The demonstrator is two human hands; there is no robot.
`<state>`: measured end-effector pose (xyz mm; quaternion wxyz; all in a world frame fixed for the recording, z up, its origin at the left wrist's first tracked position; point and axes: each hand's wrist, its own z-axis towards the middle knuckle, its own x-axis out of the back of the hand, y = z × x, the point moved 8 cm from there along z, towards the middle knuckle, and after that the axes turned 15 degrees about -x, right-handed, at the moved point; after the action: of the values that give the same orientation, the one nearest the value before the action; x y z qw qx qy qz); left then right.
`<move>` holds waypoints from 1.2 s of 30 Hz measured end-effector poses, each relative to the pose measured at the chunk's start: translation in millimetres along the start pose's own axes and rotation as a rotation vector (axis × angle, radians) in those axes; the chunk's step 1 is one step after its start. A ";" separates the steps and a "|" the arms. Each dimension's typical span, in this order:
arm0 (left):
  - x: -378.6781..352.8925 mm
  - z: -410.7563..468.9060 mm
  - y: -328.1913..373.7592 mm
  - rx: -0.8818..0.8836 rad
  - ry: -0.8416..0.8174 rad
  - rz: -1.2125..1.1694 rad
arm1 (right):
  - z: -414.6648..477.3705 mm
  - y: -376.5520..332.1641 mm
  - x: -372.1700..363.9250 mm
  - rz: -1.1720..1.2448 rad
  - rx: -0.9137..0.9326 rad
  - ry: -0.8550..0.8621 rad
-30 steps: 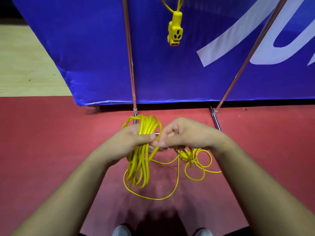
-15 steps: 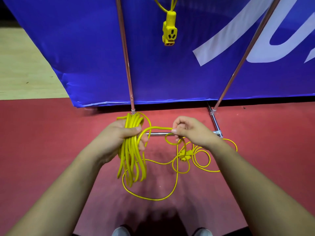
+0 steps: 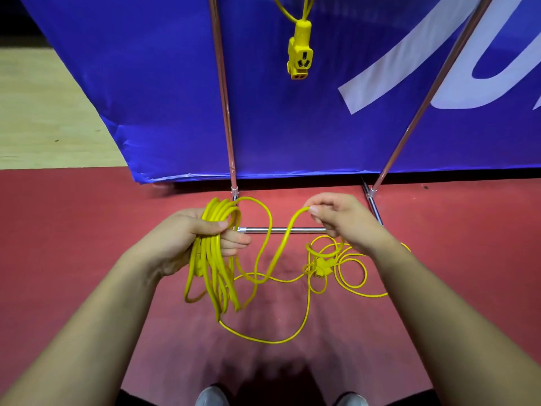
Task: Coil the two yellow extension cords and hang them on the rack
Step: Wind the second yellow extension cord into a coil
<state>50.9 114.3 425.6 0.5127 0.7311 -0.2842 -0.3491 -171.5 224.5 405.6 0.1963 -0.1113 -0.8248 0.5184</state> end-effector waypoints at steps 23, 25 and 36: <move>-18.2 12.6 3.4 -0.122 0.025 -0.266 | -10.0 18.2 -42.2 0.018 -0.158 -0.301; -14.8 10.5 -1.0 -0.072 -0.029 -0.149 | -4.8 23.1 -32.2 0.097 -0.181 -0.213; -33.0 1.0 -15.2 0.074 -0.148 -0.115 | -25.9 -43.5 -63.0 -0.046 0.058 -0.186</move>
<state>31.3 144.1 418.2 0.4421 0.7369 -0.2915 -0.4201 -102.6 202.1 441.6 0.1338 -0.0379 -0.8265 0.5455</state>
